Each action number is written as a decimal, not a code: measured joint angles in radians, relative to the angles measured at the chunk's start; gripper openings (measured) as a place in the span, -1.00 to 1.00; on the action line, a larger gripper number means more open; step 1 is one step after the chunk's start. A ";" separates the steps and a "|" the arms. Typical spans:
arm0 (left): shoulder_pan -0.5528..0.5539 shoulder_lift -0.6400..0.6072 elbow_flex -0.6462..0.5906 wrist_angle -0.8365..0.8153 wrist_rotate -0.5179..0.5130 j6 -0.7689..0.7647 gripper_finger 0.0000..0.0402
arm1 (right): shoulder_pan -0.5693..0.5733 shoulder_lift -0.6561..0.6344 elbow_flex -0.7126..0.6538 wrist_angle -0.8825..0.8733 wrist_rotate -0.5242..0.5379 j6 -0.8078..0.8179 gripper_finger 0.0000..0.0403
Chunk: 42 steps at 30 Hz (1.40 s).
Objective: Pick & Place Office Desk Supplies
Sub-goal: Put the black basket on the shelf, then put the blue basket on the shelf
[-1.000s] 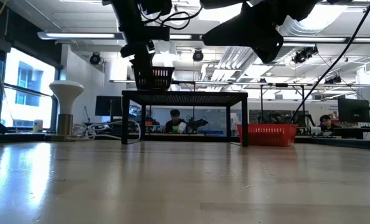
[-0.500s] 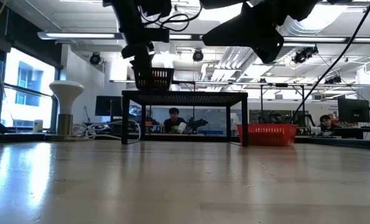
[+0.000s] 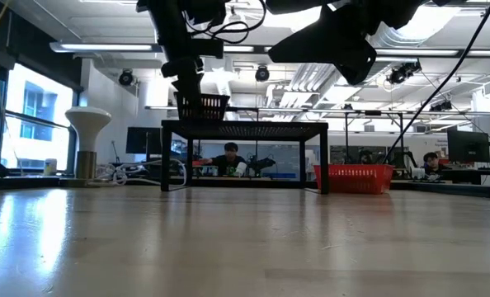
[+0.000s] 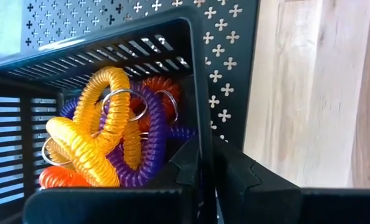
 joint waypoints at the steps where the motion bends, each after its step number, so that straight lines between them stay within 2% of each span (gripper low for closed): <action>1: 0.000 0.000 0.000 0.000 0.000 0.000 -0.85 | 0.000 0.000 0.000 0.000 0.000 0.000 -0.01; 5: 0.000 0.000 0.000 0.001 0.000 0.004 -0.78 | 0.000 0.000 0.000 0.000 0.000 0.000 -0.01; 12: 0.000 0.000 0.000 0.004 -0.005 -0.009 -0.32 | 0.000 0.000 0.000 0.000 0.000 0.000 -0.01; 16: -0.001 0.000 0.000 0.021 -0.007 -0.007 -0.18 | 0.000 0.000 0.000 0.000 0.000 -0.004 -0.01; 25: -0.011 -0.034 0.000 0.053 -0.109 -0.015 -0.16 | 0.000 0.000 0.000 -0.008 0.000 0.000 -0.01; 32: -0.036 -0.121 0.000 0.087 -0.094 -0.025 -0.16 | -0.001 0.000 0.000 -0.023 0.004 0.000 -0.01; 36: -0.078 -0.183 0.000 0.066 -0.093 -0.103 -0.16 | -0.001 0.000 0.000 -0.023 0.004 0.000 -0.01; 39: -0.129 -0.239 0.000 0.003 -0.039 -0.202 -0.16 | 0.000 0.000 0.000 -0.022 0.001 -0.018 -0.01; 42: -0.180 -0.297 -0.001 -0.072 0.106 -0.313 -0.16 | 0.019 0.000 0.000 -0.015 0.002 -0.064 -0.01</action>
